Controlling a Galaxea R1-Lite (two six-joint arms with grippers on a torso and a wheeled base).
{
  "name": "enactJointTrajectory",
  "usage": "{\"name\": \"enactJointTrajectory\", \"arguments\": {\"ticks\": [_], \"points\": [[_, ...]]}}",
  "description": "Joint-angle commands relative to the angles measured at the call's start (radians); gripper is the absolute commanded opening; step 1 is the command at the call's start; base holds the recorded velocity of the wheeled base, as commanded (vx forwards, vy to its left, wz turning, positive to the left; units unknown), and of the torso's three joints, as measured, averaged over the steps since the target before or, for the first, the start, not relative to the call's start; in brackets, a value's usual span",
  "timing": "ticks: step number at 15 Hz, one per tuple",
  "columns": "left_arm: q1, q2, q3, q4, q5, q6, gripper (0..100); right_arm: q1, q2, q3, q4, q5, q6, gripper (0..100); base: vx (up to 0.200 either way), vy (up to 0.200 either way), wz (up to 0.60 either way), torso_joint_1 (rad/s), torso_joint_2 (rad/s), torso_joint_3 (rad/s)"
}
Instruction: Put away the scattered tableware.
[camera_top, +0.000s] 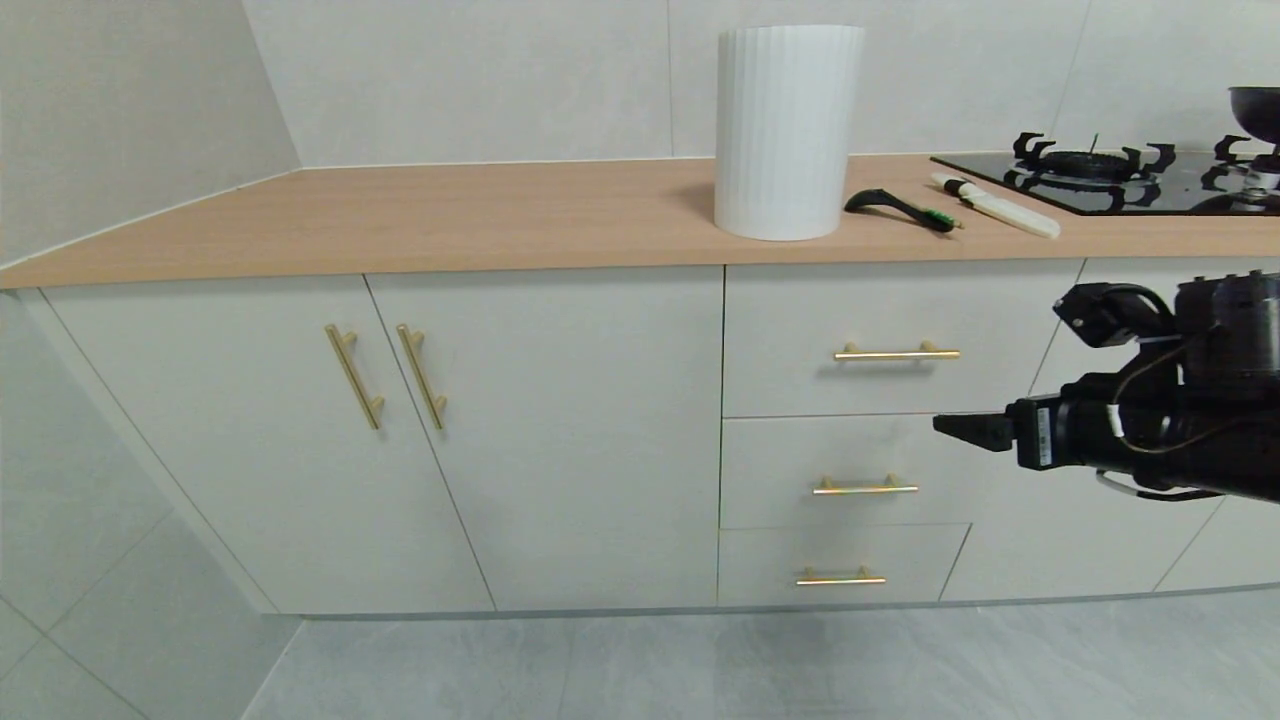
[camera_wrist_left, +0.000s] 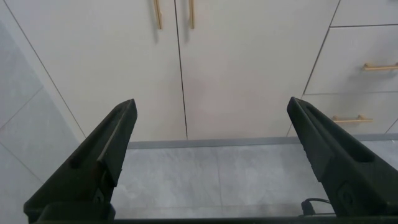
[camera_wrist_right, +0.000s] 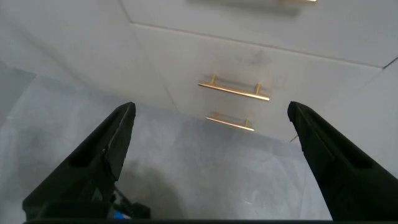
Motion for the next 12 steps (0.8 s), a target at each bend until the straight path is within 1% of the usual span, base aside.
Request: {"name": "enactJointTrajectory", "arguments": {"ticks": [1, 2, 3, 4, 5, 6, 9, 10, 12], "points": [[0.0, 0.001, 0.0, 0.0, 0.0, 0.0, 100, 0.024, 0.172, -0.002, -0.076, -0.049, 0.0, 100, 0.0, 0.0, 0.0, 0.0, 0.0, 0.0], [0.0, 0.001, 0.0, 0.0, 0.0, 0.0, 100, 0.026, 0.221, -0.005, -0.113, -0.067, 0.0, 100, 0.0, 0.0, 0.0, 0.0, 0.0, 0.0], [0.0, 0.001, 0.0, 0.0, 0.001, 0.0, 100, 0.026, 0.227, -0.005, -0.119, -0.07, 0.0, 100, 0.0, 0.0, 0.0, 0.0, 0.0, 0.0], [0.0, 0.001, 0.0, 0.0, 0.001, 0.0, 100, 0.024, 0.319, -0.006, -0.211, -0.078, 0.002, 100, 0.0, 0.0, 0.0, 0.0, 0.0, 0.0], [0.0, 0.001, 0.0, 0.0, 0.0, 0.0, 100, 0.023, 0.362, -0.008, -0.257, -0.083, 0.003, 100, 0.0, 0.0, 0.0, 0.0, 0.0, 0.0], [-0.001, 0.001, 0.0, 0.0, 0.0, 0.0, 100, 0.021, 0.403, -0.011, -0.289, -0.092, 0.003, 100, 0.0, 0.0, 0.0, 0.0, 0.0, 0.0], [0.0, 0.001, 0.0, 0.0, 0.0, 0.0, 100, 0.021, 0.566, -0.057, -0.38, -0.165, 0.006, 100, 0.0, 0.0, 0.0, 0.0, 0.0, 0.0], [0.0, 0.001, 0.0, 0.0, 0.0, 0.0, 100, 0.018, 0.601, -0.068, -0.417, -0.173, 0.008, 100, 0.0, 0.0, 0.0, 0.0, 0.0, 0.0], [0.0, 0.001, 0.0, 0.0, 0.0, 0.0, 100, 0.015, 0.644, -0.088, -0.44, -0.175, 0.011, 100, 0.0, 0.0, 0.0, 0.0, 0.0, 0.0]]}}
